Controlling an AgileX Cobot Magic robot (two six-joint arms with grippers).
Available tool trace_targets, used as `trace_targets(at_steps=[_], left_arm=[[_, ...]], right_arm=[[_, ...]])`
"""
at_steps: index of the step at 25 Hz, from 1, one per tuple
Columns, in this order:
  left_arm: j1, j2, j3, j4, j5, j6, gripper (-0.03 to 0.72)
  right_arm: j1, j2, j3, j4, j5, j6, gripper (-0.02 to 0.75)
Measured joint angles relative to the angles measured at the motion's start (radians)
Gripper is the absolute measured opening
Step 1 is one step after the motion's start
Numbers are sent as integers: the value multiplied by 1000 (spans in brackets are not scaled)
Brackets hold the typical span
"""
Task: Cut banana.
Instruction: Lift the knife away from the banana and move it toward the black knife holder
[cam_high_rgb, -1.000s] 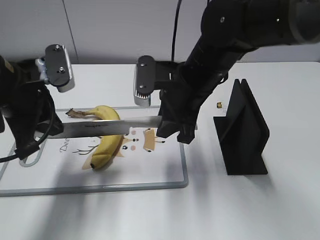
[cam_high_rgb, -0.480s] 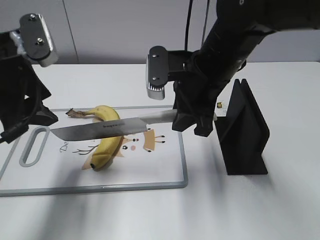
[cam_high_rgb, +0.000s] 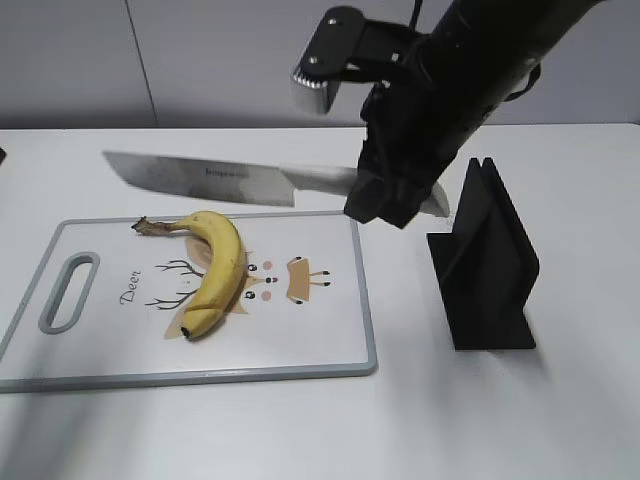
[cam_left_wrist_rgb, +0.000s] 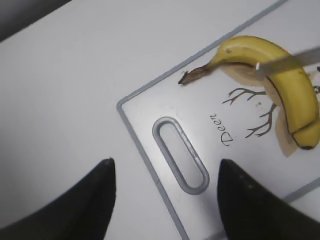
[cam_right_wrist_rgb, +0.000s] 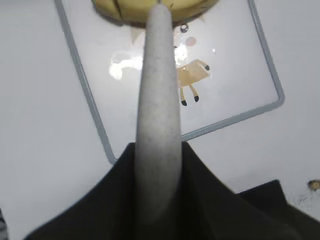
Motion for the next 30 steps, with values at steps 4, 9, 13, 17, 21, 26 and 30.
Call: trace_targets(at_steps=[4, 9, 13, 17, 21, 26, 30], left_arm=[[55, -8, -87, 16, 222, -176, 615], [68, -86, -39, 105, 417, -289, 600], [68, -279, 91, 119, 383, -301, 597], [68, -491, 183, 123, 373, -303, 595], [68, -688, 261, 120, 369, -303, 593], [68, -922, 371, 120, 391, -328, 589], [68, -1105, 429, 120, 410, -368, 590]], right_arm=[[0, -25, -55, -25, 79, 258, 161], [0, -63, -44, -31, 162, 556, 161], [0, -124, 33, -51, 146, 762, 161], [0, -191, 66, -85, 117, 920, 161], [-1, -229, 66, -179, 113, 1065, 161], [-37, -242, 75, -238, 154, 1140, 161], [-93, -270, 76, -249, 164, 1152, 161]])
